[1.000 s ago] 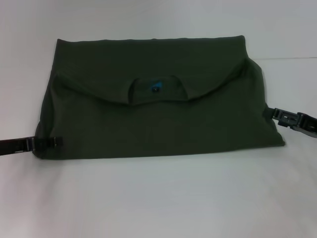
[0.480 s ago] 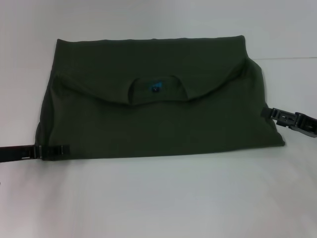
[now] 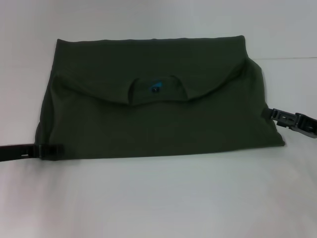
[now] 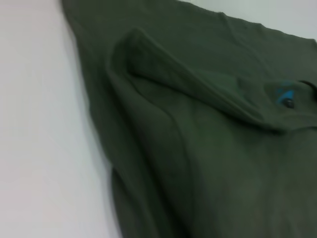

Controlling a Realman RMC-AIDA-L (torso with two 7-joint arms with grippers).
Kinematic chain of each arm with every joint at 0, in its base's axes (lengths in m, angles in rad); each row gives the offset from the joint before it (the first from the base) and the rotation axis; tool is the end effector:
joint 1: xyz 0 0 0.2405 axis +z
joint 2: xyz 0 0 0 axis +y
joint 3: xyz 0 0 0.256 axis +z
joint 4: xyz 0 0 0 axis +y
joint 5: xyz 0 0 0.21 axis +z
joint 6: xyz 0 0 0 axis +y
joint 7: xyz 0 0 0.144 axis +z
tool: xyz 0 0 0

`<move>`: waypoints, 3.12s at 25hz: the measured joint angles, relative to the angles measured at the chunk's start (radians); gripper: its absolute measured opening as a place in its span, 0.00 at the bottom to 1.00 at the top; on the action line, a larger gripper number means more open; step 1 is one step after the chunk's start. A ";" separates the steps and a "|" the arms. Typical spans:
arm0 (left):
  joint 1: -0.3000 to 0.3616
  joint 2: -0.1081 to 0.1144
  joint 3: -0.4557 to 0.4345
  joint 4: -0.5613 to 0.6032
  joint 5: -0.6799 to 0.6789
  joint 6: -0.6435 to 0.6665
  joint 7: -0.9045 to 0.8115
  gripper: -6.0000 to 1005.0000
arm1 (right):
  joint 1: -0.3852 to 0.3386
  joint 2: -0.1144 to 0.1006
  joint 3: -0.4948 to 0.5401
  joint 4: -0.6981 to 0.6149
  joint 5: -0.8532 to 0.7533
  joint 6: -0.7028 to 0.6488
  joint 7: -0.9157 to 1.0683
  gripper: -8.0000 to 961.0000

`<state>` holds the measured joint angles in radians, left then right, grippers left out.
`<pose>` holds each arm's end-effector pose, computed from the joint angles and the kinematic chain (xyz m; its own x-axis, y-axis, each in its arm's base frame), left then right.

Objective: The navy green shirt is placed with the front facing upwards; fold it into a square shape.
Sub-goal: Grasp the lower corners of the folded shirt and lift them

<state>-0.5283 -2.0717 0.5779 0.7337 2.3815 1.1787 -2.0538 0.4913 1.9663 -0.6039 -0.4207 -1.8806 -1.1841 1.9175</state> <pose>-0.3401 0.3544 0.0259 0.4102 0.7934 0.4498 0.9035 -0.2862 -0.3190 0.3451 0.3488 0.0298 0.1611 -0.6999 -0.6959 -0.9770 -0.2131 -0.0119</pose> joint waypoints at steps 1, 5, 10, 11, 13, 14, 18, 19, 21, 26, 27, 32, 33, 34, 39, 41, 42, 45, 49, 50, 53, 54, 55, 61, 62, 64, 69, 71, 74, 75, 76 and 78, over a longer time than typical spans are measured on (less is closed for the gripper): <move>0.001 0.000 0.000 0.000 -0.002 -0.006 0.000 0.66 | 0.000 0.000 0.000 0.000 0.000 0.000 0.000 0.98; 0.002 -0.001 0.001 0.002 -0.001 -0.011 0.002 0.43 | -0.001 0.003 0.001 -0.001 0.000 0.000 0.000 0.98; -0.003 -0.001 0.004 0.004 0.002 -0.007 0.010 0.20 | 0.000 0.003 0.004 -0.002 0.000 0.000 0.000 0.98; -0.004 -0.001 0.008 0.002 0.003 -0.007 0.011 0.16 | 0.000 0.003 0.004 -0.002 0.000 0.000 0.000 0.98; -0.005 -0.001 0.023 0.001 0.003 -0.009 0.012 0.12 | 0.002 0.003 0.004 -0.002 0.000 0.000 0.000 0.98; -0.005 -0.001 0.035 0.000 0.003 -0.010 0.012 0.11 | 0.002 0.003 0.004 -0.002 0.000 0.000 0.000 0.98; -0.008 -0.004 0.049 0.004 0.004 -0.011 0.012 0.08 | 0.004 0.003 0.003 -0.002 0.000 0.001 0.002 0.98; -0.009 -0.004 0.049 0.005 0.004 -0.011 0.012 0.07 | 0.006 0.003 0.002 -0.002 0.000 0.000 0.004 0.98; -0.010 -0.004 0.049 0.008 0.003 -0.011 0.011 0.06 | 0.008 0.001 -0.001 -0.003 0.000 -0.008 0.009 0.98; -0.010 -0.003 0.042 0.011 0.000 -0.011 0.011 0.05 | 0.010 -0.013 -0.011 -0.072 -0.021 -0.037 0.114 0.98; -0.010 -0.003 0.042 0.012 0.000 -0.011 0.011 0.05 | 0.012 -0.018 -0.018 -0.104 -0.043 -0.040 0.161 0.98; -0.010 0.001 0.041 0.019 0.000 -0.006 0.012 0.05 | 0.066 -0.069 -0.062 -0.216 -0.235 -0.080 0.462 0.98; -0.011 0.001 0.040 0.021 0.000 -0.004 0.012 0.05 | 0.087 -0.084 -0.072 -0.221 -0.281 -0.090 0.515 0.98; -0.012 0.001 0.041 0.024 -0.001 -0.002 0.013 0.05 | 0.109 -0.094 -0.081 -0.222 -0.330 -0.103 0.561 0.98; -0.015 0.002 0.043 0.025 -0.001 0.001 0.013 0.05 | 0.213 -0.113 -0.095 -0.224 -0.520 -0.140 0.679 0.98; -0.015 0.003 0.043 0.025 0.001 0.002 0.013 0.05 | 0.256 -0.112 -0.096 -0.224 -0.596 -0.145 0.703 0.98; -0.015 0.003 0.042 0.026 0.001 0.003 0.013 0.05 | 0.272 -0.109 -0.096 -0.224 -0.630 -0.146 0.710 0.98; -0.016 0.004 0.041 0.026 -0.002 0.008 0.013 0.05 | 0.297 -0.095 -0.096 -0.219 -0.696 -0.138 0.714 0.98; -0.015 0.006 0.040 0.026 -0.001 0.013 0.014 0.05 | 0.297 -0.078 -0.098 -0.215 -0.716 -0.110 0.709 0.96; -0.015 0.006 0.040 0.026 0.000 0.014 0.014 0.05 | 0.295 -0.072 -0.099 -0.214 -0.716 -0.101 0.707 0.96; -0.016 0.007 0.040 0.027 0.000 0.015 0.014 0.05 | 0.291 -0.059 -0.104 -0.208 -0.717 -0.091 0.705 0.95; -0.017 0.007 0.040 0.027 0.000 0.015 0.014 0.05 | 0.291 -0.056 -0.107 -0.201 -0.718 -0.087 0.704 0.95; -0.017 0.007 0.040 0.027 0.000 0.016 0.014 0.05 | 0.291 -0.053 -0.111 -0.196 -0.718 -0.085 0.704 0.94; -0.018 0.009 0.040 0.027 -0.001 0.016 0.014 0.05 | 0.291 -0.035 -0.141 -0.187 -0.719 -0.071 0.703 0.93; -0.018 0.009 0.040 0.027 -0.001 0.016 0.014 0.05 | 0.290 -0.033 -0.144 -0.187 -0.719 -0.069 0.703 0.92; -0.016 0.009 0.040 0.027 -0.001 0.016 0.014 0.05 | 0.289 -0.030 -0.146 -0.187 -0.719 -0.064 0.702 0.92; -0.013 0.007 0.040 0.027 -0.002 0.018 0.014 0.05 | 0.285 -0.024 -0.155 -0.187 -0.719 -0.046 0.701 0.90; -0.013 0.007 0.040 0.027 -0.003 0.020 0.014 0.05 | 0.283 -0.021 -0.157 -0.187 -0.720 -0.038 0.705 0.89; -0.013 0.007 0.040 0.027 -0.003 0.022 0.015 0.05 | 0.283 -0.020 -0.157 -0.186 -0.725 -0.032 0.712 0.88; -0.014 0.007 0.040 0.027 -0.003 0.023 0.015 0.05 | 0.283 -0.020 -0.157 -0.185 -0.730 -0.031 0.712 0.88; -0.015 0.007 0.040 0.027 -0.003 0.023 0.015 0.05 | 0.283 -0.020 -0.157 -0.185 -0.738 -0.030 0.712 0.88; -0.017 0.007 0.040 0.027 -0.004 0.023 0.015 0.05 | 0.283 -0.019 -0.157 -0.185 -0.750 -0.030 0.713 0.87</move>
<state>-0.5448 -2.0647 0.6182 0.7608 2.3778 1.2020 -2.0387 0.7743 1.9472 -0.7609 -0.6059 -2.6302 -1.2144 2.6301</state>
